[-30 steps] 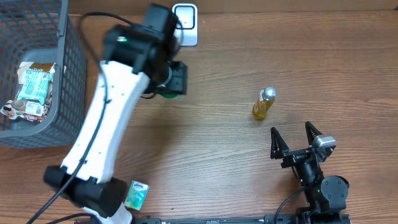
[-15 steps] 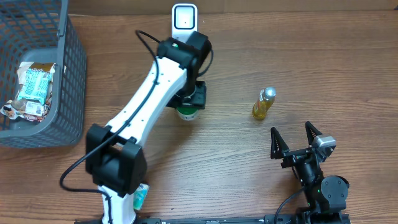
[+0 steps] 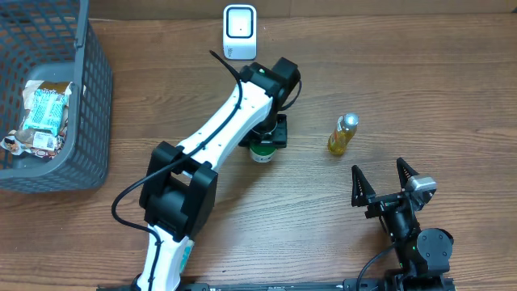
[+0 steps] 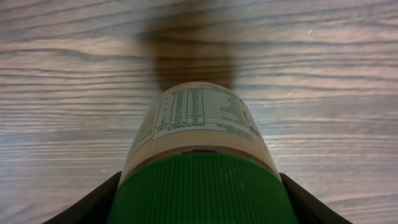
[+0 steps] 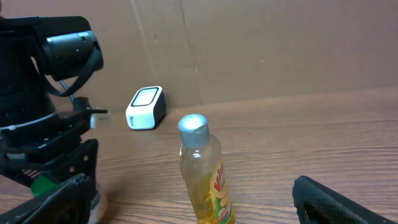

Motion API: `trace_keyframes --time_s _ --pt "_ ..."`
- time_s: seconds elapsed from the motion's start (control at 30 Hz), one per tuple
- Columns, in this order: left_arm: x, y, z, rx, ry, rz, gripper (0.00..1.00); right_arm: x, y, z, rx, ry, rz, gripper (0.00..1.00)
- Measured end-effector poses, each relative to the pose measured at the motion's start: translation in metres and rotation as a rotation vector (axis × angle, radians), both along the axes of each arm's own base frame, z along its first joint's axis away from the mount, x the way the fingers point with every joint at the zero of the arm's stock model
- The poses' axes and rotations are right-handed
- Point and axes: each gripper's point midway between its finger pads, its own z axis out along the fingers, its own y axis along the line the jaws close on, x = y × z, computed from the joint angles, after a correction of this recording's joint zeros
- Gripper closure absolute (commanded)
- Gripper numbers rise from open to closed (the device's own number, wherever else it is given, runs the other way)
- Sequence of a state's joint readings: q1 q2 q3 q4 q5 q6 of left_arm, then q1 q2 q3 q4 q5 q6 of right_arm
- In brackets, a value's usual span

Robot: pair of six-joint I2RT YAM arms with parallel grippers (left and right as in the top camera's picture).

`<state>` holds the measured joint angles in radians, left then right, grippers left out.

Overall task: Scan the item barcode
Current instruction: 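Lower the green-capped jar and set it upright left of the yellow bottle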

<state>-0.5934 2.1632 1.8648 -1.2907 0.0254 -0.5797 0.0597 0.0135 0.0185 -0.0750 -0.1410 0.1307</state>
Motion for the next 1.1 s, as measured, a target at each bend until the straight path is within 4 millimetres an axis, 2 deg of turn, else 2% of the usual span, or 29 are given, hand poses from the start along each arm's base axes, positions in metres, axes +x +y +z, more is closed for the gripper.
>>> trace_keyframes --time_s 0.17,0.43,0.77,1.0,1.07,1.1 --pt "0.001 -0.011 0.0 -0.02 -0.016 0.072 0.62 0.0 0.0 0.0 0.0 0.0 0.0 0.0" --pt "0.0 -0.02 0.0 -0.041 -0.02 0.147 0.62 0.0 0.0 0.0 0.0 0.0 0.0 0.0" --pt "-0.009 -0.042 0.0 -0.059 -0.038 0.115 0.62 0.0 0.0 0.0 0.0 0.0 0.0 0.0" --pt "-0.014 -0.048 0.0 -0.058 -0.041 0.097 0.61 0.0 0.0 0.0 0.0 0.0 0.0 0.0" --pt "-0.014 -0.048 -0.001 -0.055 -0.04 0.096 0.6 0.0 0.0 0.0 0.0 0.0 0.0 0.0" --pt "-0.015 -0.047 -0.002 -0.051 -0.039 0.095 0.55 0.0 0.0 0.0 0.0 0.0 0.0 0.0"
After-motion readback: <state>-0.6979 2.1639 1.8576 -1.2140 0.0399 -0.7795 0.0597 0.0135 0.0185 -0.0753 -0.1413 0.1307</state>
